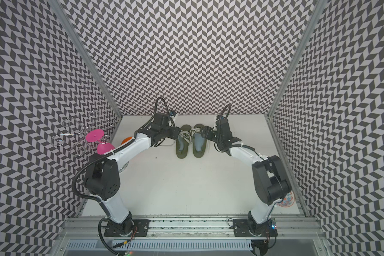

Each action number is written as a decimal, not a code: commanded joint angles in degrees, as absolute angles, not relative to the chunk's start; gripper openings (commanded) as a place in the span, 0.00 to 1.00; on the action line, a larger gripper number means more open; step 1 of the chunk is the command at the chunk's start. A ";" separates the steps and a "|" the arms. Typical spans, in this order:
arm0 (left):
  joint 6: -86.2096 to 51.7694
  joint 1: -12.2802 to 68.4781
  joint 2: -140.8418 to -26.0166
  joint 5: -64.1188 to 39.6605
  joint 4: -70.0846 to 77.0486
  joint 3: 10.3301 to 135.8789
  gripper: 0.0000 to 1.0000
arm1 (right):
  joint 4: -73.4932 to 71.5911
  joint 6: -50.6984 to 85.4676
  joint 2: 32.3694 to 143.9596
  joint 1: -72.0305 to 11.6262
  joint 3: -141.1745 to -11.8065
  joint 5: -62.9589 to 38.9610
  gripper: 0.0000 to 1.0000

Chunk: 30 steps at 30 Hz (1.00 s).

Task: Insert the insole into the shoe
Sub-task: Adjust the shoe at the center of the board, then reset both arms

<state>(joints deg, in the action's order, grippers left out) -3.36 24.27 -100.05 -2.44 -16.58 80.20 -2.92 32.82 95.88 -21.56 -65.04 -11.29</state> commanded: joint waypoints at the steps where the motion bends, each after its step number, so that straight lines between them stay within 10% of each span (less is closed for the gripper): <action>1: -3.23 23.87 -94.97 1.07 -9.49 74.85 0.99 | -3.38 21.38 91.68 -20.04 -61.44 -4.72 1.00; 16: 1.61 5.58 -77.37 -3.90 24.21 38.90 0.98 | -28.01 6.28 77.34 -11.26 -37.80 9.20 1.00; 30: 2.75 1.61 -87.78 -1.54 53.13 24.54 1.00 | -41.55 10.43 78.81 -2.35 -26.65 8.53 1.00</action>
